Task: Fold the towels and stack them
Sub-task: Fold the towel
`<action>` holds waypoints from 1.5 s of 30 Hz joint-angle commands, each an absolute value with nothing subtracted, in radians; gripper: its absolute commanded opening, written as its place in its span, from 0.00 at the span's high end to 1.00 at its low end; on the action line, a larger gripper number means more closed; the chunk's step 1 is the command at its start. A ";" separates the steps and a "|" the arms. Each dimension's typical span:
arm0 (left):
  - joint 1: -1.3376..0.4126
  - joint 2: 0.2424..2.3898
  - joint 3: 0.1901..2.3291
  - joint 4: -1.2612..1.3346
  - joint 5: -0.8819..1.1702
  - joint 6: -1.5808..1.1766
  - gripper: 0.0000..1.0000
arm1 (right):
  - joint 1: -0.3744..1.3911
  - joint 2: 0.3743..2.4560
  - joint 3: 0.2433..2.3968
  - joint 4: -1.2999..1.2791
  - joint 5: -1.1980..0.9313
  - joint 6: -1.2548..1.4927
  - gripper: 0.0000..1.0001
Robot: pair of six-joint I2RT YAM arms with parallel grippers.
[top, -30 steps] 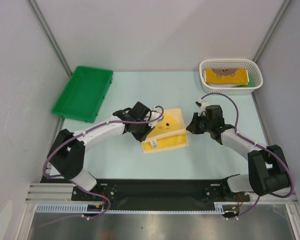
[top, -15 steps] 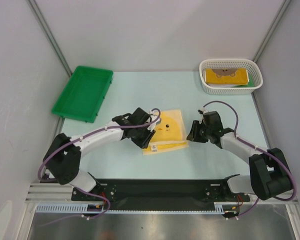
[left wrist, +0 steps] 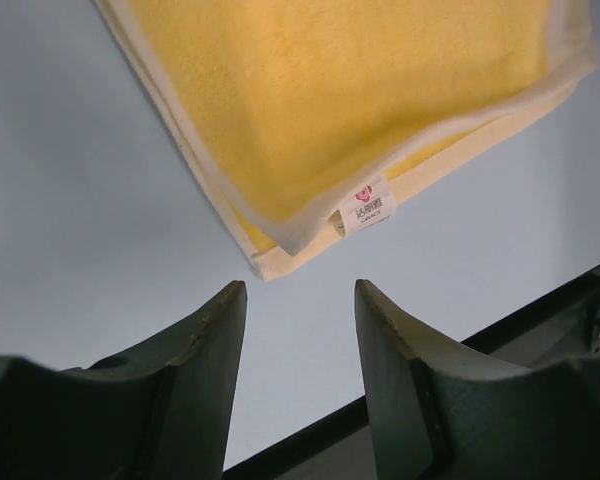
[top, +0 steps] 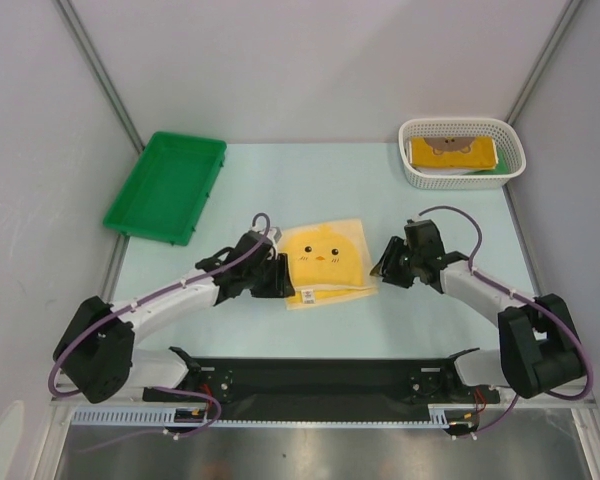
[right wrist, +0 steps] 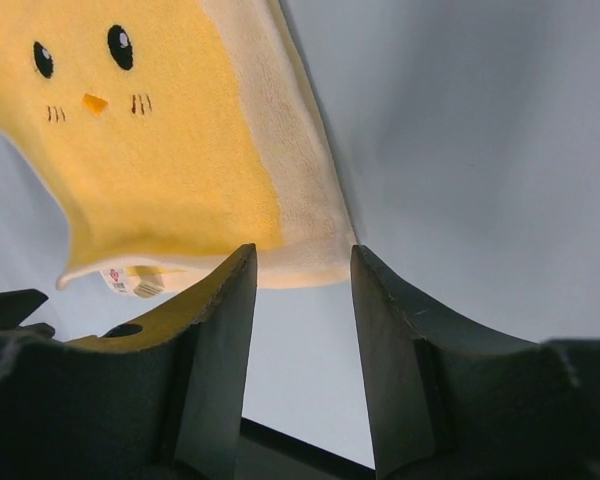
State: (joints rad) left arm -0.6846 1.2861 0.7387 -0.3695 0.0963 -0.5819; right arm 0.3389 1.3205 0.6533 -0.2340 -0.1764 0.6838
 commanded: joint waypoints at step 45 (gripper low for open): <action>-0.607 1.218 0.469 0.052 0.078 -1.097 0.43 | 0.452 1.382 0.626 -0.170 -0.089 0.709 0.82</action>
